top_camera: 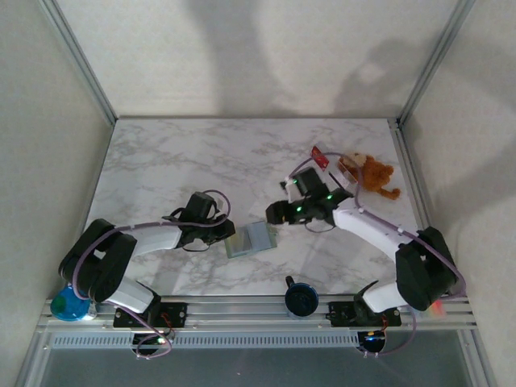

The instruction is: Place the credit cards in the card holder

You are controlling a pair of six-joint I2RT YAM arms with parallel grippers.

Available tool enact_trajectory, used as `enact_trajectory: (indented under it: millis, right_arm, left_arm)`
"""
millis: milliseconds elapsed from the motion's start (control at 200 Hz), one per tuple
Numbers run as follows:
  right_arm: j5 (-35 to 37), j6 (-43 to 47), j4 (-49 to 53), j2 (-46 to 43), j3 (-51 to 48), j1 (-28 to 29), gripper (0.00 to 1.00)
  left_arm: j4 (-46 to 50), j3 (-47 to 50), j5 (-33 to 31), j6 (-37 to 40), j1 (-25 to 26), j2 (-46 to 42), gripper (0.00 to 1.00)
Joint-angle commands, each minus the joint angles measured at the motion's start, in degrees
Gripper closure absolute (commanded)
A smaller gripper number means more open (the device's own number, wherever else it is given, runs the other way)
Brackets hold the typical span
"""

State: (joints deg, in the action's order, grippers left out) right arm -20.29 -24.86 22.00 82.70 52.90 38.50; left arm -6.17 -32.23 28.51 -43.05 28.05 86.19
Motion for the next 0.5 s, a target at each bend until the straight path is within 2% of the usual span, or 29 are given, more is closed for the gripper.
enact_trajectory:
  millis: [0,100,280,496]
  right_arm:
    - [-2.53,-3.88,-5.81,3.18,-3.53,4.02,0.36]
    - [-1.61,-4.6,-8.14,6.45,-4.21,6.67,0.36]
    - [-1.58,-5.45,-11.06,12.11,-3.84,7.11,0.36]
    - [-0.34,-5.8,-11.95,13.75,-3.95,8.16,0.37]
  left_arm:
    - [2.66,-1.33,-3.11,1.1,0.07,2.34,0.9]
    - [2.32,-1.6,-3.29,0.72,0.07,3.43,0.91]
    - [3.39,-1.54,-3.55,0.79,0.07,2.68,0.92]
    - [3.85,-0.37,-3.68,0.52,0.07,0.99,0.92]
